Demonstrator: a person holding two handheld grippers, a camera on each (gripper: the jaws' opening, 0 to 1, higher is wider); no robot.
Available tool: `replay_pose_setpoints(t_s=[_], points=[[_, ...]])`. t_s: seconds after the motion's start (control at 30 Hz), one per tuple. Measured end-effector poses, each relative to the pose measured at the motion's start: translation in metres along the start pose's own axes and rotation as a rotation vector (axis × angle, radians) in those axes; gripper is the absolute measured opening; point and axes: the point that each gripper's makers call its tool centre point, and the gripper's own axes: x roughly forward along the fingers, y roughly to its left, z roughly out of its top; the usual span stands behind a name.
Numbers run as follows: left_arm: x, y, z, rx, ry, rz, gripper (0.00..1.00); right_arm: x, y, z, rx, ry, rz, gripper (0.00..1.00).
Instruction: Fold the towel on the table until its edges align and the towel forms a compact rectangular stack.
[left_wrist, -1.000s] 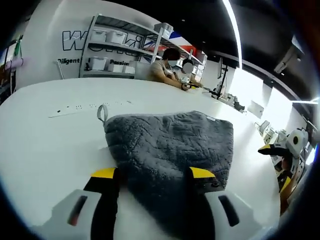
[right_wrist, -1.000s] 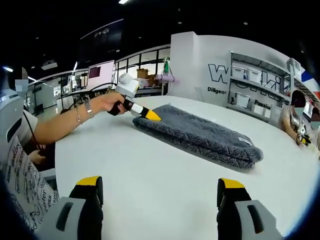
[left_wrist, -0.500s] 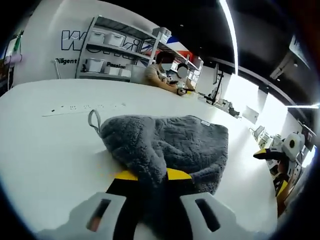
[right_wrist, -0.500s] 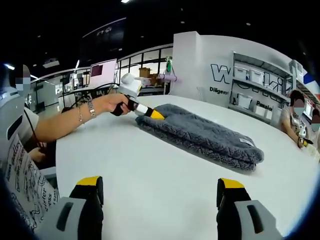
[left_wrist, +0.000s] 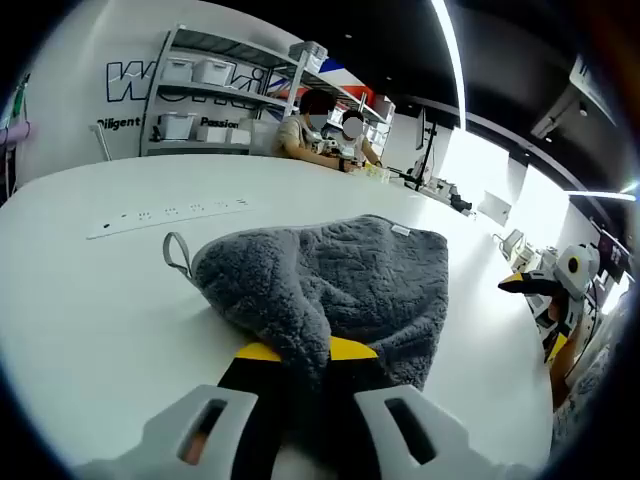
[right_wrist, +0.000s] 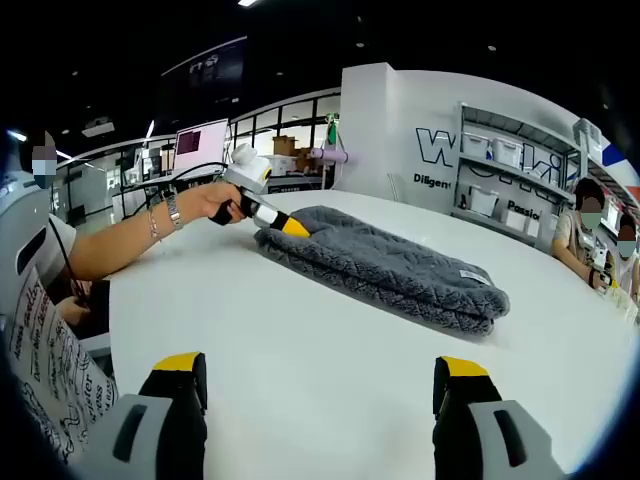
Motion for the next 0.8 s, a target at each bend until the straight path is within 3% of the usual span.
replay_pose_setpoints(t_s=[0.8], points=[[-0.054, 0.031, -0.022, 0.019, 0.05, 0.031, 0.14, 0.005, 0.005, 0.005, -0.023, 0.009, 0.006, 0.98]])
